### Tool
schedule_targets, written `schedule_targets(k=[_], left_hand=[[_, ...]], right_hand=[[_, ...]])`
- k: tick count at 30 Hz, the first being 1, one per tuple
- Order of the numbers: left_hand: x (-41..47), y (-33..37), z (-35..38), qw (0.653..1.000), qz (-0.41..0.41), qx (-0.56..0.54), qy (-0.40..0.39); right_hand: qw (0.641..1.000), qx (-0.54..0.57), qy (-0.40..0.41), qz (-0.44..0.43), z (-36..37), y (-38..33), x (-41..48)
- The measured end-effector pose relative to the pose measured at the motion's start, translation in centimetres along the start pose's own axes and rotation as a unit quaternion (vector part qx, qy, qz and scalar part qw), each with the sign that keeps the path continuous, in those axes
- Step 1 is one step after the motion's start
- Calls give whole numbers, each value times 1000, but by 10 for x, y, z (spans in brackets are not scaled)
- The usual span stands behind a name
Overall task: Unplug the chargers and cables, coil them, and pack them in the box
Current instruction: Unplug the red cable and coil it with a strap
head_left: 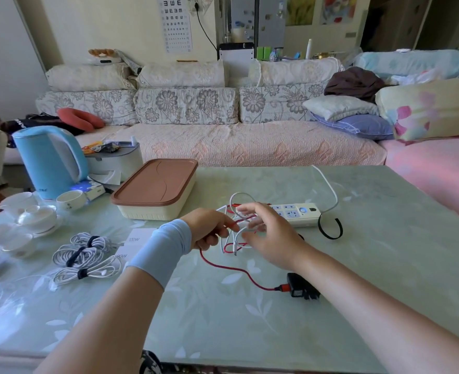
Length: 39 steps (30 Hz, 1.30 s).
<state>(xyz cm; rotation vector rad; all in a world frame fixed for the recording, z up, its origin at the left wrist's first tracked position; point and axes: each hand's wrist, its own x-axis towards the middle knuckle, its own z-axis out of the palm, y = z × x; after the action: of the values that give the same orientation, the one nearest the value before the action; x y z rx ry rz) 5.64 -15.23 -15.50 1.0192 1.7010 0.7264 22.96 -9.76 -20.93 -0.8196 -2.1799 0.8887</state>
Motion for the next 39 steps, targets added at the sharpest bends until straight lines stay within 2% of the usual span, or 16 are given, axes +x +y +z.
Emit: schedule_targets(k=[3,7,9,12,15,17,18,19,20,22,24,26,28,31,35,39], left_hand=[[-3,5,0,999,40,-3,-26],[1,2,-1,984,158,-78,5],[3,2,-5,960,189,-208,-5],[5,5,-13,898,211,-385,-11],[4,5,-20,862,216,-459,2],[4,4,-24,860,211,-461,53],[2,3,-24,878,214,-412,111],[4,-1,-25,903,221,-317,186],[7,-5,-27,922,223,-173,266],[16,-15,-31,907,193,67,367],[21,-22,-29,896,167,179,372],[23,-22,-21,877,200,264,349],[19,-15,-8,857,288,288,316],[14,-6,11,871,360,235,239],[19,-8,18,839,401,249,270],[17,-2,15,858,381,238,249]], right_hand=[[994,-100,-20,-48,8,5,8],[993,-116,2,-8,10,8,15],[988,-154,24,10,5,9,17],[970,-227,38,74,-3,16,18],[962,-230,36,141,-12,28,16],[960,-228,45,156,-15,32,16],[961,-227,53,151,-16,33,18],[963,-224,66,135,-16,33,19],[965,-218,84,115,-16,33,21],[970,-199,119,75,-15,28,24],[970,-189,151,32,-12,23,25],[965,-195,174,-7,-7,17,25],[962,-203,180,-39,-3,13,25],[963,-194,172,-73,-2,8,21],[970,-156,169,-77,-3,6,15],[985,-94,139,-31,-9,5,12]])
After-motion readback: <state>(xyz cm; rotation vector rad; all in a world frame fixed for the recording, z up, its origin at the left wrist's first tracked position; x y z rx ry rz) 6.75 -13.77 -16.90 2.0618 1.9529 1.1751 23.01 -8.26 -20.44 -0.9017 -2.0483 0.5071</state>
